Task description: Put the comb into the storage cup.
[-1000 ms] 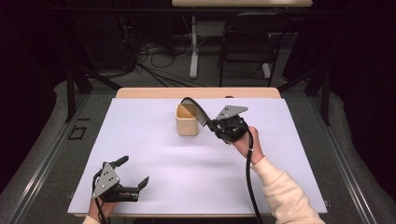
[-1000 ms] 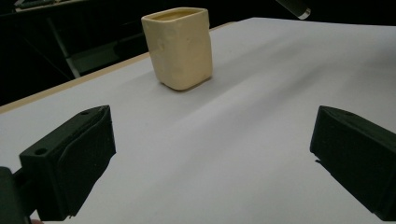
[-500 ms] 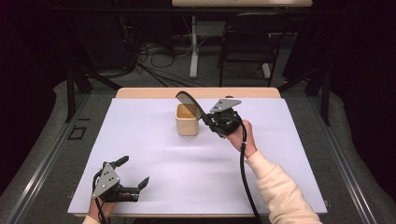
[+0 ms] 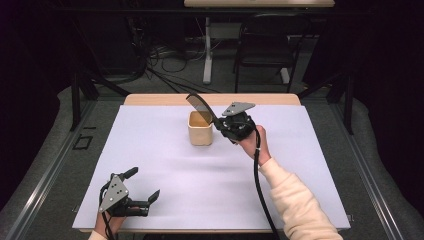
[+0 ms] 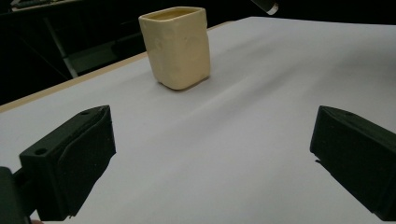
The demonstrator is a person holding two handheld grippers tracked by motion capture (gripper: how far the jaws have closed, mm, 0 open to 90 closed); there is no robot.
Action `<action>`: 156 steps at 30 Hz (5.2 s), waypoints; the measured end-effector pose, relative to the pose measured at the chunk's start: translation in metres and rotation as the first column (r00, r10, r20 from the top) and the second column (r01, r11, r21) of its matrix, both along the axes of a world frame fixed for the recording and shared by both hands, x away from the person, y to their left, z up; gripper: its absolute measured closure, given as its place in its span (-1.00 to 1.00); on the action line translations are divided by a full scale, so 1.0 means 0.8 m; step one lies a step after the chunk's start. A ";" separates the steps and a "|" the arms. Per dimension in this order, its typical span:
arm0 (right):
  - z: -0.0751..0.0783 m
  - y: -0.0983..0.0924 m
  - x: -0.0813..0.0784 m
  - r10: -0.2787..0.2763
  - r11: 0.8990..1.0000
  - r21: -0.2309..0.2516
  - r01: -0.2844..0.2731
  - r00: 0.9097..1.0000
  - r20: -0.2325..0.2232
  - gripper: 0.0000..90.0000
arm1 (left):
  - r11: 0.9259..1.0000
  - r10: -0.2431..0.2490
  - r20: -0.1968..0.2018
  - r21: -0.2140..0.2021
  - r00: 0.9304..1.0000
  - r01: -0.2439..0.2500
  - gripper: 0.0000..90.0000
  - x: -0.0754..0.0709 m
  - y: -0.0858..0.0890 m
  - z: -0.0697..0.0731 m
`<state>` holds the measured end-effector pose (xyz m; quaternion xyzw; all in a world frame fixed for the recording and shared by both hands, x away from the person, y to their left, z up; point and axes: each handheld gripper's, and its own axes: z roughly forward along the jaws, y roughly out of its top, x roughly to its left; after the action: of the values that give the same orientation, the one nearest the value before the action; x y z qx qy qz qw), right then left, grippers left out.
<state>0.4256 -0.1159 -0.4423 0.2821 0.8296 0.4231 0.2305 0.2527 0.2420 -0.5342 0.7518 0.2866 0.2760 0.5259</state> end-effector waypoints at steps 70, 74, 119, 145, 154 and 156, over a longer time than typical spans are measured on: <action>0.015 0.037 0.033 -0.035 0.997 0.072 0.032 0.998 0.045 0.61 | 1.000 0.001 -0.001 -0.001 1.000 -0.001 -1.00 0.000 -0.001 0.000; 0.017 0.039 0.034 -0.034 0.997 0.075 0.030 0.998 0.045 0.61 | 1.000 0.002 0.000 -0.001 1.000 -0.002 -1.00 0.000 -0.001 0.000; 0.033 0.054 0.046 -0.044 0.992 0.120 0.034 0.996 0.076 0.61 | 1.000 0.006 -0.006 -0.008 1.000 -0.006 -1.00 0.001 0.000 -0.001; 0.034 0.064 0.057 -0.048 0.986 0.163 0.030 0.993 0.109 0.61 | 1.000 0.005 -0.002 -0.004 1.000 -0.005 -1.00 0.000 0.000 0.000; 0.034 0.070 0.063 -0.057 0.984 0.175 0.036 0.992 0.117 0.61 | 1.000 0.004 -0.004 -0.005 1.000 -0.004 -1.00 0.001 0.001 -0.001; 0.034 0.071 0.063 -0.057 0.984 0.173 0.035 0.991 0.121 0.61 | 1.000 0.003 -0.003 -0.004 1.000 -0.004 -1.00 0.001 0.001 0.000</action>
<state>0.4763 -0.0587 -0.4153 0.2927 0.7674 0.5042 0.2669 0.2531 0.2426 -0.5345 0.7505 0.2892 0.2753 0.5266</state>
